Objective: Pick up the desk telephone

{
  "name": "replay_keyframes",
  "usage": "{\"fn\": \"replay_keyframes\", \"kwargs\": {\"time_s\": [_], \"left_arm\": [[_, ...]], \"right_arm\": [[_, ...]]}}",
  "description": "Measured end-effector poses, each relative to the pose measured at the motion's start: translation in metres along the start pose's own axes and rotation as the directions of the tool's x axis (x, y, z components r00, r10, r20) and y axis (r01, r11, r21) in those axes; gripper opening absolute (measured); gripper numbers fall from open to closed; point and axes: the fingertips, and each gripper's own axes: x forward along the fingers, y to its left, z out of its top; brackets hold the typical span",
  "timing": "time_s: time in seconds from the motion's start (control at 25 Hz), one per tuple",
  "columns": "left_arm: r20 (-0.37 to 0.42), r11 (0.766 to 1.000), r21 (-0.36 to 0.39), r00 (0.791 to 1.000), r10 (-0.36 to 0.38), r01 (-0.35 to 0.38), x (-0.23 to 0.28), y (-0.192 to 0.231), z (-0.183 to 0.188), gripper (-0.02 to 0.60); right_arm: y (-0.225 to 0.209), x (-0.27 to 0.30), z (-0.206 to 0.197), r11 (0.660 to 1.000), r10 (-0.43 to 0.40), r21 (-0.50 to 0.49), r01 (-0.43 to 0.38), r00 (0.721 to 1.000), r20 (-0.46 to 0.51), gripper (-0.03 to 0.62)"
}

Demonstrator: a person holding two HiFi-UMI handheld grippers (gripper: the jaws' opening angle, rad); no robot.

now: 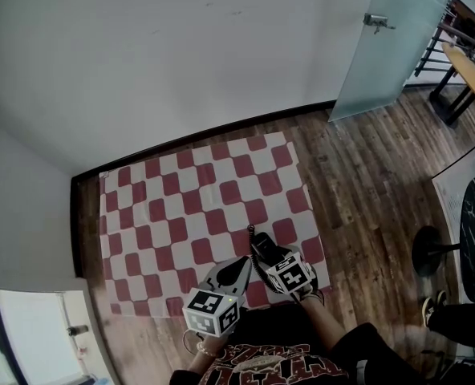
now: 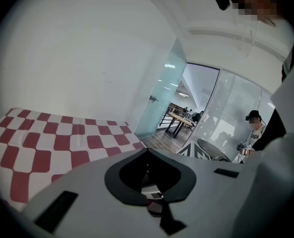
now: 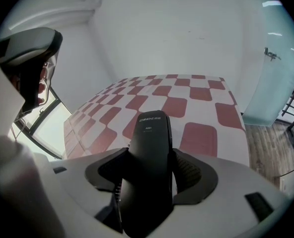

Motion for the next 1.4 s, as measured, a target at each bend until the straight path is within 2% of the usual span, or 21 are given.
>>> {"fn": "replay_keyframes", "kwargs": {"time_s": [0.32,0.56,0.8,1.04,1.4], "left_arm": [[-0.006,1.000,-0.003,1.000,0.006,-0.006,0.000,0.004,-0.002,0.006],[-0.012,1.000,-0.002,1.000,-0.003,0.003,0.003,0.005,-0.003,0.006],[-0.021,1.000,0.013,0.999,-0.026,0.027,0.009,0.004,0.000,0.006],[-0.049,0.998,0.049,0.998,-0.044,0.046,0.014,0.002,-0.001,0.006],[-0.073,0.996,0.054,0.996,-0.060,0.064,0.012,0.005,-0.011,0.006]], "right_arm": [[-0.005,0.008,-0.004,0.998,-0.050,0.048,0.051,0.999,-0.007,0.278],[-0.005,0.015,-0.008,0.996,-0.035,0.078,0.036,0.999,-0.012,0.282],[-0.006,0.019,-0.011,0.994,-0.104,-0.018,0.104,0.995,-0.003,0.284],[-0.006,0.018,-0.012,0.995,-0.097,-0.013,0.097,0.995,0.009,0.284],[-0.005,0.016,-0.014,0.996,-0.073,-0.042,0.074,0.997,0.005,0.284]]}}
